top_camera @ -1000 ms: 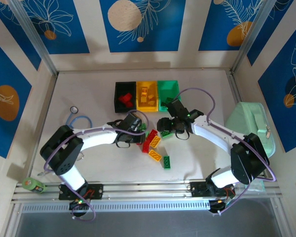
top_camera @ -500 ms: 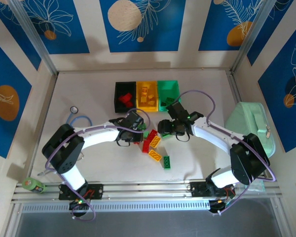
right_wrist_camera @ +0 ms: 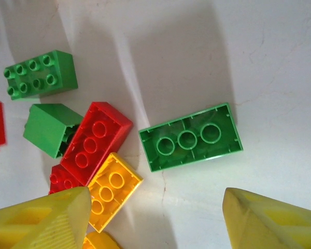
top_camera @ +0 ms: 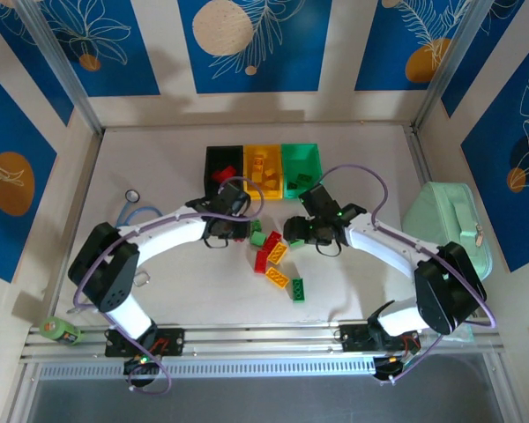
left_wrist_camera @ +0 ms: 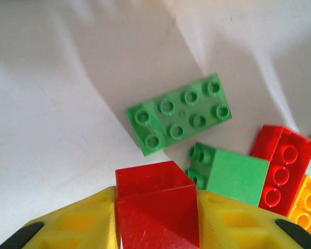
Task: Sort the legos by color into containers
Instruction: Pick up the lego from the center of the table, then place the lego in the container.
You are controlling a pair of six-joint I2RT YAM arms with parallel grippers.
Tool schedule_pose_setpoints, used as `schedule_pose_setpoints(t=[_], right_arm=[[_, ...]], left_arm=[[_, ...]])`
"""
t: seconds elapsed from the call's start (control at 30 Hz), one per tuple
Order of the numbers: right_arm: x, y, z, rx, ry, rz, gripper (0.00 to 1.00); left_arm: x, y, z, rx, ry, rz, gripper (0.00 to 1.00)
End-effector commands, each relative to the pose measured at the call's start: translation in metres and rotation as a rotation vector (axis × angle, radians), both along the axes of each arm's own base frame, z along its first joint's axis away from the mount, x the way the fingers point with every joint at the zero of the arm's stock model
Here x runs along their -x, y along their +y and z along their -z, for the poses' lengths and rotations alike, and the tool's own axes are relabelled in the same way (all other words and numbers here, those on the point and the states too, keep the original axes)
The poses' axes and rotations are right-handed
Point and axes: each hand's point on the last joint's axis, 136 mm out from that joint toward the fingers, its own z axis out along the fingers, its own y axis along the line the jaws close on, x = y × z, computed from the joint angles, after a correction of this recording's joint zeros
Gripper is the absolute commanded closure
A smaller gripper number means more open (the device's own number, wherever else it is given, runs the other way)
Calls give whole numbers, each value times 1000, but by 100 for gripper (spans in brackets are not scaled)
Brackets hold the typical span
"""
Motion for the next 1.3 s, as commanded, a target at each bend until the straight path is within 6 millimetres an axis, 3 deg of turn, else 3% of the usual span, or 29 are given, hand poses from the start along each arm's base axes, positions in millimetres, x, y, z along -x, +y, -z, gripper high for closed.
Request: schedule_pose_setpoints(t=[0.0, 0.33, 0.63, 0.97, 1.1, 1.27], right_arm=[[5, -2, -2, -25, 0, 13, 32], [14, -1, 5, -28, 13, 6, 31], [16, -2, 6, -28, 16, 6, 32], [16, -2, -1, -26, 7, -1, 31], [17, -2, -5, -30, 3, -3, 31], [19, -2, -9, 2, -6, -12, 31]], left_arm=[[-22, 13, -27, 20, -50, -29, 63], [-92, 40, -56, 69, -100, -121, 64], [-136, 47, -58, 49, -105, -143, 64], [-168, 62, -54, -12, -110, -172, 63], [-172, 65, -51, -33, -99, -166, 45], [-168, 71, -62, -43, -131, -175, 36]])
